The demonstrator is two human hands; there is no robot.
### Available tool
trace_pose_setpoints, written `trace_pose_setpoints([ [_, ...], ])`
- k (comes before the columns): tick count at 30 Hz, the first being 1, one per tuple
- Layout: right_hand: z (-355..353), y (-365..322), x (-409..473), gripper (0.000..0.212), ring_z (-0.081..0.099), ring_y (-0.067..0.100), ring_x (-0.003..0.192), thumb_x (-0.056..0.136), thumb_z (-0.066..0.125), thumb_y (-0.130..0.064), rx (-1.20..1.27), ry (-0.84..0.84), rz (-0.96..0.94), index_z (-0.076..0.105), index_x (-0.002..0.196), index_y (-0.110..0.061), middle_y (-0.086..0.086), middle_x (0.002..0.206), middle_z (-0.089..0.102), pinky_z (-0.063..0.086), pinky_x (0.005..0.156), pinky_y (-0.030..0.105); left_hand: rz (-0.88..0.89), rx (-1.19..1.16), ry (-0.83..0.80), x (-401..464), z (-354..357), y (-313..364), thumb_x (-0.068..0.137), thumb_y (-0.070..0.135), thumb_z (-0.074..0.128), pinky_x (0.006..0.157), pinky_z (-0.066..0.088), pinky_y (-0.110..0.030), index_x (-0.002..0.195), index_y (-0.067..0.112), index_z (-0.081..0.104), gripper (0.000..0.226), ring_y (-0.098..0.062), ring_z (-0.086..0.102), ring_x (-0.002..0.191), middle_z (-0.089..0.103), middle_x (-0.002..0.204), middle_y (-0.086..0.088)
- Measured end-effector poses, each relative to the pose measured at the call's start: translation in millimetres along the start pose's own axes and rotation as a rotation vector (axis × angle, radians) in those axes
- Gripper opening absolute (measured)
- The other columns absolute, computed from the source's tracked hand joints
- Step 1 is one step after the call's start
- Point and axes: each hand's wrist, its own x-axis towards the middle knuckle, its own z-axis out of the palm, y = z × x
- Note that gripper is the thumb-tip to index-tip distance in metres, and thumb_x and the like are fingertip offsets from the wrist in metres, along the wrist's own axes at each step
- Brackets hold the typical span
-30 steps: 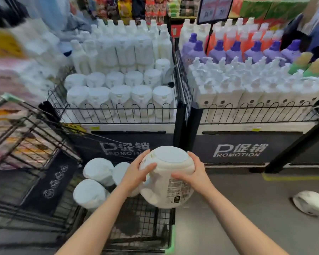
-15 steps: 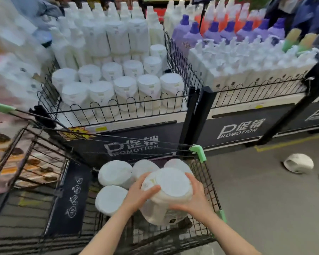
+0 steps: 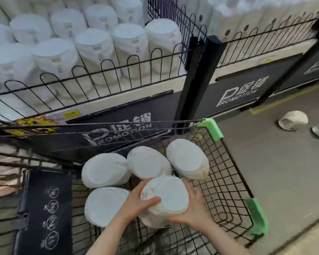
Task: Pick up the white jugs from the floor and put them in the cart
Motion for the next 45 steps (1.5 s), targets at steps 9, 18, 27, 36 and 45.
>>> trace_pose_setpoints([
  [9,18,30,22,0.129,0.021,0.023,0.125,0.03,0.08,-0.047,-0.203,-0.056,0.074,0.005,0.134,-0.041,-0.001,0.123,0.017,0.033,0.11,0.045,0.168,0.436,-0.069,20,3,-32,0.064,0.057,0.07,0.097,0.045,-0.035,0.118,0.051,0.048,0.058,-0.001,0.054,0.112,0.06,0.118,0.023],
  [18,41,15,9,0.136,0.023,0.035,0.126,0.036,0.088,-0.04,-0.182,-0.002,0.217,-0.003,0.137,-0.036,0.012,0.131,0.016,0.032,0.108,0.048,0.141,1.201,0.195,-26,-59,-90,0.064,0.077,0.041,0.104,0.014,-0.069,0.14,0.043,0.027,0.084,-0.022,0.003,0.144,0.025,0.153,-0.009],
  [27,65,-6,4,0.126,0.028,0.029,0.119,0.039,0.084,-0.049,-0.207,-0.017,0.278,0.007,0.136,-0.026,0.014,0.129,0.026,0.039,0.1,0.043,0.079,1.267,0.129,-25,-60,-85,0.071,0.073,0.045,0.102,0.017,-0.071,0.135,0.041,0.035,0.072,-0.027,0.014,0.138,0.036,0.147,-0.016],
  [36,-1,-42,-35,0.091,0.036,0.022,0.129,0.071,0.076,-0.035,-0.108,-0.099,0.13,0.021,0.144,-0.029,0.009,0.14,0.034,0.029,0.108,0.032,0.143,1.068,0.121,-36,-49,-3,0.083,0.065,0.041,0.11,0.026,-0.042,0.142,0.038,0.026,0.067,-0.02,0.036,0.131,0.038,0.145,0.0],
  [45,-130,-65,-100,0.053,0.051,0.012,0.108,0.081,0.067,-0.027,-0.027,0.14,0.102,0.048,0.13,-0.017,0.002,0.127,0.052,0.041,0.096,0.025,0.374,0.96,0.013,-22,44,148,0.088,0.043,0.055,0.084,0.046,-0.032,0.129,0.03,0.043,0.045,-0.013,0.057,0.103,0.058,0.119,0.006],
])
